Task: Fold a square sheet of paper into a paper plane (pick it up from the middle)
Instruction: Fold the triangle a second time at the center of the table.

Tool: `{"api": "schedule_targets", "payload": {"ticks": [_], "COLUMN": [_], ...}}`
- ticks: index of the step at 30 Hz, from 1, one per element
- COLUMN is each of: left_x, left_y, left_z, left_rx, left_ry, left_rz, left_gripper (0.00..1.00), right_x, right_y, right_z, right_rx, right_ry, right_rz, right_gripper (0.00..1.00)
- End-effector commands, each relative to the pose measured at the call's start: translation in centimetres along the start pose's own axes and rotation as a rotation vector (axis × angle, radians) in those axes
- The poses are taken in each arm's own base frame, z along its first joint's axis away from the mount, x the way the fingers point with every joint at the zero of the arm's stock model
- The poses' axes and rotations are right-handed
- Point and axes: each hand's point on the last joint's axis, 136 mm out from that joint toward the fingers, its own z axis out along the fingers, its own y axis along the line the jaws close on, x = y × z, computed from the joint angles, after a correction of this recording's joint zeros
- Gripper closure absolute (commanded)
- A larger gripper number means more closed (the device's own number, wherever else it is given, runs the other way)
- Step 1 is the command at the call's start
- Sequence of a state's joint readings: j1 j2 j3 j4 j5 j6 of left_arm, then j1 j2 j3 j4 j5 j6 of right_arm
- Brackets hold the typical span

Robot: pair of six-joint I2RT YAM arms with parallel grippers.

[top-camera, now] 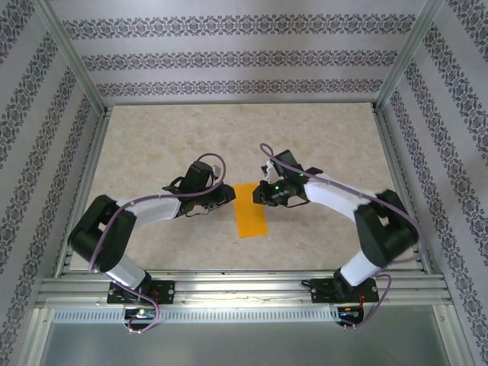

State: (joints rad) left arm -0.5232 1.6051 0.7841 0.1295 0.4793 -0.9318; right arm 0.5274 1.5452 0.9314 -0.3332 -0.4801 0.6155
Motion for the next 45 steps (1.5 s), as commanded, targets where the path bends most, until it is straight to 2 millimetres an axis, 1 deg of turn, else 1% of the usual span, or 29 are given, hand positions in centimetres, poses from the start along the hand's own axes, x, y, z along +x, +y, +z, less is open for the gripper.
{"api": "schedule_targets", "payload": {"ticks": [1, 3, 5, 6, 8, 9, 12, 13, 15, 19, 24, 27, 32, 35, 39, 43, 45], "left_x": [-2.0, -2.4, -2.4, -2.2, -1.9, -1.9, -2.6, -2.8, -3.3, -3.7, -3.8, -3.2, -1.9, -1.2, -0.7, -1.2, -1.6], "left_y": [-3.8, -3.4, -2.4, -1.8, -1.6, -1.7, -1.4, -1.0, -0.3, 0.7, 2.3, 3.5, 5.6, 6.3, 6.8, 6.2, 5.6], "left_z": [0.8, 1.9, 2.8, 3.3, 4.0, 4.1, 4.0, 4.1, 4.2, 4.7, 5.4, 6.0, 5.8, 5.8, 5.8, 6.0, 6.2], "left_rx": [0.098, 0.077, 0.033, 0.010, 0.005, 0.008, -0.004, -0.016, -0.028, -0.029, -0.036, -0.045, -0.090, -0.090, -0.093, -0.073, -0.057], "left_ry": [0.017, 0.045, 0.067, 0.086, 0.131, 0.134, 0.113, 0.114, 0.110, 0.118, 0.108, 0.113, 0.113, 0.120, 0.125, 0.123, 0.121], "left_rz": [0.018, 0.009, -0.007, -0.024, -0.037, -0.037, -0.020, -0.025, -0.036, -0.057, -0.073, -0.096, -0.124, -0.136, -0.140, -0.125, -0.116], "left_gripper": [0.79, 0.80, 0.80, 0.80, 0.82, 0.82, 0.82, 0.82, 0.82, 0.82, 0.81, 0.81, 0.81, 0.81, 0.81, 0.81, 0.81], "right_x": [1.5, 2.5, 3.2, 3.5, 4.1, 4.3, 4.7, 4.9, 5.5, 6.6, 7.7, 8.0, 8.2, 8.2, 7.8, 7.1, 5.9], "right_y": [-2.8, -3.7, -4.1, -4.1, -5.5, -5.9, -5.7, -5.7, -5.7, -5.4, -5.3, -5.3, -5.0, -4.9, -4.5, -3.8, -2.4], "right_z": [-1.5, -2.0, -2.2, -2.6, -3.4, -3.7, -3.8, -3.7, -3.2, -2.1, -0.6, 0.2, 0.9, 1.3, 1.6, 1.9, 2.2], "right_rx": [0.076, 0.046, 0.023, 0.014, 0.096, 0.104, 0.043, 0.037, 0.012, -0.012, -0.018, -0.024, -0.030, -0.036, -0.063, -0.104, -0.224], "right_ry": [-0.047, -0.079, -0.102, -0.099, -0.110, -0.127, -0.148, -0.148, -0.120, -0.032, 0.049, 0.077, 0.109, 0.117, 0.111, 0.102, 0.078], "right_rz": [0.100, 0.190, 0.243, 0.230, 0.216, 0.205, 0.219, 0.232, 0.254, 0.277, 0.292, 0.303, 0.312, 0.329, 0.344, 0.346, 0.364], "right_gripper": [0.83, 0.82, 0.81, 0.82, 0.82, 0.82, 0.80, 0.79, 0.74, 0.72, 0.70, 0.69, 0.67, 0.65, 0.61, 0.61, 0.58]}}
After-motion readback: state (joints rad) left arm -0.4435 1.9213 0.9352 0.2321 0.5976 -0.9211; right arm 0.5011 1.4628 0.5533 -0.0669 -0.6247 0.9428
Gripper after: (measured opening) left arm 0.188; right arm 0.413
